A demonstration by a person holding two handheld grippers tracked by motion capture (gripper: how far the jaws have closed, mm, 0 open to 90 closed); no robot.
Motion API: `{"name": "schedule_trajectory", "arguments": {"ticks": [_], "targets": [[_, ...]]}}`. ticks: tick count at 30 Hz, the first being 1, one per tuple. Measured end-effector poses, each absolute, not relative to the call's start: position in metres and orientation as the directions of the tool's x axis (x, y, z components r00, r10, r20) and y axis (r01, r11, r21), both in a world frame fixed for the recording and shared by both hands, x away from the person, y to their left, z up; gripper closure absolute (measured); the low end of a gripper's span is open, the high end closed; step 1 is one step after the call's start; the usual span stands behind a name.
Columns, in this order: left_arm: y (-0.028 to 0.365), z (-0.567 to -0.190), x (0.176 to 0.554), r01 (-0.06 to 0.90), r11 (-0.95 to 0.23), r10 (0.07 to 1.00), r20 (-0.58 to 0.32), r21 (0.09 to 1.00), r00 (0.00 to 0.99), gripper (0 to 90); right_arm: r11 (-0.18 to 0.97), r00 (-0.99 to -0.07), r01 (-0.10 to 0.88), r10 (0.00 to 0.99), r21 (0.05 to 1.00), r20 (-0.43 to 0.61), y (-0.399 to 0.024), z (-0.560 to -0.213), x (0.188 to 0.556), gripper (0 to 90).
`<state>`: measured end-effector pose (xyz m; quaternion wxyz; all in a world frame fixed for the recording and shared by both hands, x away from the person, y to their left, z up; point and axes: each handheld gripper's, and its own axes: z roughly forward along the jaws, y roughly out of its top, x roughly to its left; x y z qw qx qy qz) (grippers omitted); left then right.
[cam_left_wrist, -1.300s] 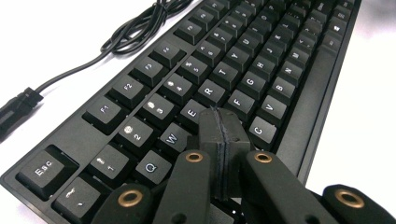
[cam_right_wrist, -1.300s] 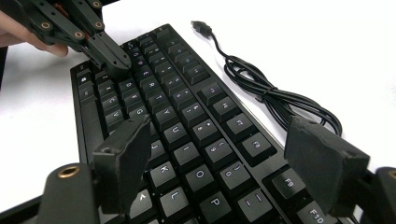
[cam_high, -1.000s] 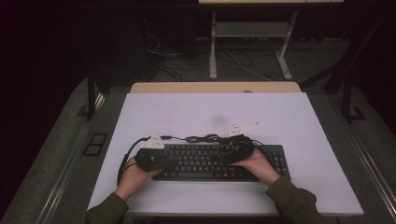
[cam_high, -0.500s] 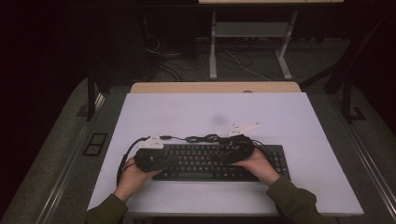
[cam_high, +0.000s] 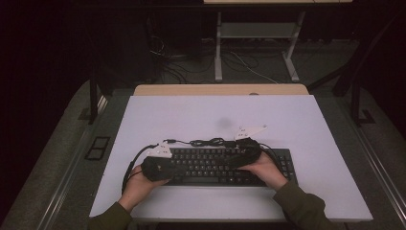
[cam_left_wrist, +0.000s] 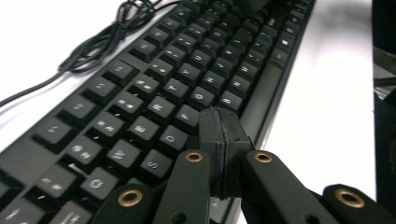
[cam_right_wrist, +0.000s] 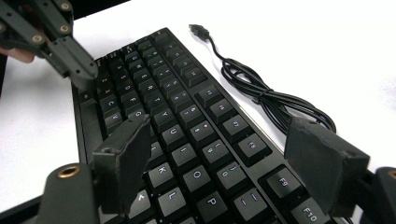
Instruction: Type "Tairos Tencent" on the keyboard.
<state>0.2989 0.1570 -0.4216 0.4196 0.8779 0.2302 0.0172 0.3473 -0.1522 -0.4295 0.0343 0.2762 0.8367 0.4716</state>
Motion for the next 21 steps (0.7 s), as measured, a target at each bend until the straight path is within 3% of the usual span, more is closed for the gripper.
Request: {"name": "schedule_trajectory", "arguments": {"ticks": [21], "targets": [[0.141, -0.431, 0.296, 0.371, -0.595, 0.367, -0.170, 0.713, 0.915, 89.2, 0.406, -0.847, 0.431, 0.490, 0.806, 0.205, -0.151, -0.431, 0.347, 22.6]]}}
